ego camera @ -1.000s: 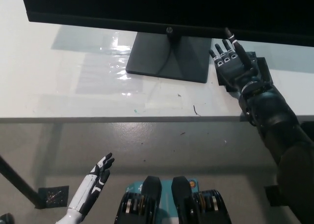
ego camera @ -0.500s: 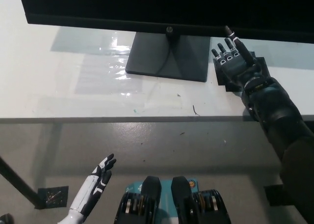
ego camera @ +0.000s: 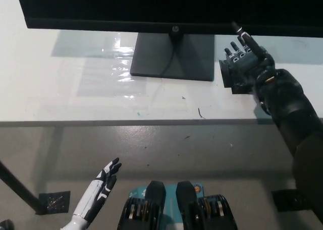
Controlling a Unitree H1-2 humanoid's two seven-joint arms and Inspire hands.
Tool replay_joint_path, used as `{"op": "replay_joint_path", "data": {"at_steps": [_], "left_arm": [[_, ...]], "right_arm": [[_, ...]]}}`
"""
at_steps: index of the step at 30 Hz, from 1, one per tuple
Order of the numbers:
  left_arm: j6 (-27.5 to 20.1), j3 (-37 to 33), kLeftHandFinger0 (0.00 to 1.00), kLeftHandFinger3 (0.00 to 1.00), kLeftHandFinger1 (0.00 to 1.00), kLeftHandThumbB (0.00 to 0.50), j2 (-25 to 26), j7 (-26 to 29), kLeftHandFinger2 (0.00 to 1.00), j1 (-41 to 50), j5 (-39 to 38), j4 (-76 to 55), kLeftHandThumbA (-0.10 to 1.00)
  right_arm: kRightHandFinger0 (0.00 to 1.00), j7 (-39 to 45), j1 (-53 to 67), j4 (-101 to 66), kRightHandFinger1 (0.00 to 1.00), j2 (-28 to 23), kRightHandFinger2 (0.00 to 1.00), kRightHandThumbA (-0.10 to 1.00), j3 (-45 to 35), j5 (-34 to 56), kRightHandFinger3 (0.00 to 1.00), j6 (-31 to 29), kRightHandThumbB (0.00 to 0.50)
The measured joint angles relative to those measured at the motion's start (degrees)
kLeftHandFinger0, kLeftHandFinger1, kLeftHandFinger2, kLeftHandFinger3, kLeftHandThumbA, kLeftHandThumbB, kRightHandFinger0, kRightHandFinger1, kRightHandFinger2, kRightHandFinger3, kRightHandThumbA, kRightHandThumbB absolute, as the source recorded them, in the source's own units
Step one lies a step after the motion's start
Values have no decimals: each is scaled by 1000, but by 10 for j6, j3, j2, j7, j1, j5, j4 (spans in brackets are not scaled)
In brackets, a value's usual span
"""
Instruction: The monitor is being placed at the center of the desk and the robot uses its right hand to grab on the right side of the monitor and tilt the angle of the montior sideways.
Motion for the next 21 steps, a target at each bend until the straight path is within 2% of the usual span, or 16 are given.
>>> {"op": "replay_joint_path", "data": {"at_steps": [5,6,7,10,11,14,16,18,21], "left_arm": [[0,-1,1000,1000,1000,243,0,0,1000,0,0,0,1000],[0,-1,1000,1000,1000,244,0,0,1000,0,0,0,1000],[0,-1,1000,1000,1000,245,0,0,1000,0,0,0,1000],[0,-2,1000,1000,1000,246,0,0,1000,0,0,0,1000],[0,-2,1000,1000,1000,246,-1,0,1000,0,0,0,1000],[0,-2,1000,1000,1000,251,-1,0,1000,0,0,0,1000],[0,-2,1000,1000,1000,242,-1,0,1000,0,0,0,1000],[0,-3,1000,1000,1000,241,-1,0,1000,0,0,0,1000],[0,-3,1000,1000,1000,243,-1,0,1000,0,0,0,1000]], "right_arm": [[1000,-30,-14,1,1000,-8,1000,1000,42,-35,1000,-10,394],[1000,-36,-17,1,1000,-9,1000,1000,47,-41,1000,-12,335],[1000,-40,-19,1,1000,-9,1000,1000,49,-44,1000,-13,314],[1000,-55,-25,2,1000,-11,1000,1000,59,-59,1000,-16,312],[1000,-58,-27,2,1000,-11,1000,1000,60,-62,1000,-17,293],[1000,-66,-30,4,1000,-12,1000,1000,61,-69,1000,-16,309],[1000,-69,-31,4,1000,-12,1000,1000,60,-72,1000,-16,353],[1000,-69,-32,5,1000,-12,1000,1000,61,-75,1000,-16,354],[1000,-68,-33,6,1000,-13,1000,1000,61,-81,1000,-15,318]]}}
